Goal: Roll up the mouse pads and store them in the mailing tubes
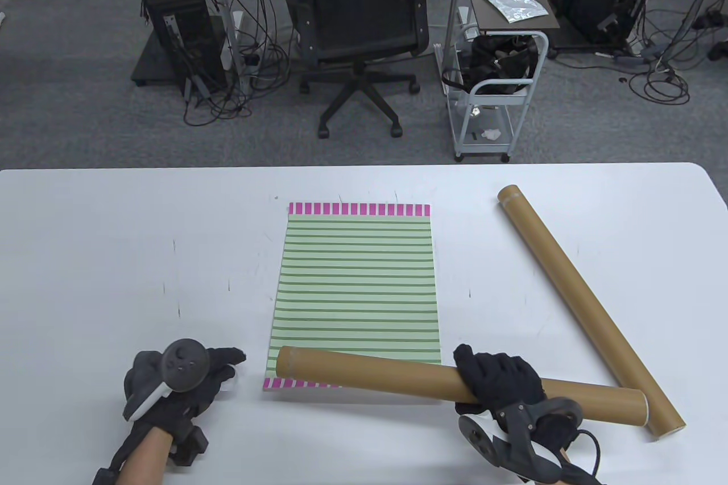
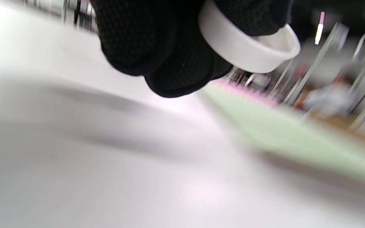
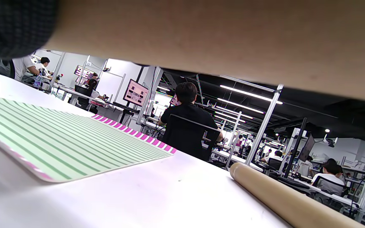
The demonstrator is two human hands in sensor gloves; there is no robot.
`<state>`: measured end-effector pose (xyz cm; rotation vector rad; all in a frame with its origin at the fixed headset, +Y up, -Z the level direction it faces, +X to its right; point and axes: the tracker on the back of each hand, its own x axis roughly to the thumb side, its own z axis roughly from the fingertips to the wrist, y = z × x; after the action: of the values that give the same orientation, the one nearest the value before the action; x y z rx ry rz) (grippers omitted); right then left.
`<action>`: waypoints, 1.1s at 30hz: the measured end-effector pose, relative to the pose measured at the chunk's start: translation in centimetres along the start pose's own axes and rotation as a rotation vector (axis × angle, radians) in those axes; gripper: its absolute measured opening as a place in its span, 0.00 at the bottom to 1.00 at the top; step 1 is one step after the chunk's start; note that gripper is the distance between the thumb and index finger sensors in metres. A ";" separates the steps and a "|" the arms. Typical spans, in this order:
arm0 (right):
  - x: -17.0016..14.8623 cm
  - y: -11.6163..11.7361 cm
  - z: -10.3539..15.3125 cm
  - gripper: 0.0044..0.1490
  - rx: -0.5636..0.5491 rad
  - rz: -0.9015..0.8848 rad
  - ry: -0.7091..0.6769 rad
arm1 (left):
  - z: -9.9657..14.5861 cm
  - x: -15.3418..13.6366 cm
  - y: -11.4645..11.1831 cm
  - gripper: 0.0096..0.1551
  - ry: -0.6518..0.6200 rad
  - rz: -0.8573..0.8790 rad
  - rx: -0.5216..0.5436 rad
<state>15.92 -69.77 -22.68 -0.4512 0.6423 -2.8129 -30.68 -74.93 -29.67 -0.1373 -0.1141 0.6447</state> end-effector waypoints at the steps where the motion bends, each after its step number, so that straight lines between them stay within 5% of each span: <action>1: 0.0 0.0 0.0 0.52 0.000 -0.017 0.001 | 0.0 0.0 -0.1 0.23 -0.016 0.152 -0.022; 4: 0.1 -0.2 0.0 0.52 0.000 -0.086 0.005 | -0.2 0.0 -0.8 0.23 -0.084 0.559 -0.148; 15: 0.5 -0.5 0.1 0.52 -0.018 -0.147 -0.024 | -0.2 1.8 -2.5 0.26 -0.214 0.780 -0.341; 24: 0.8 -0.5 0.2 0.51 -0.018 -0.144 -0.038 | -0.1 2.2 -3.2 0.29 -0.215 0.788 -0.411; 33: 0.2 0.0 -0.2 0.52 0.017 -0.120 0.010 | -0.4 0.5 -2.5 0.37 -0.106 0.525 -0.247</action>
<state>15.63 -69.78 -22.77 -0.4876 0.6120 -2.9329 -28.79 -76.62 -29.66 -0.3790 -0.2648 1.1617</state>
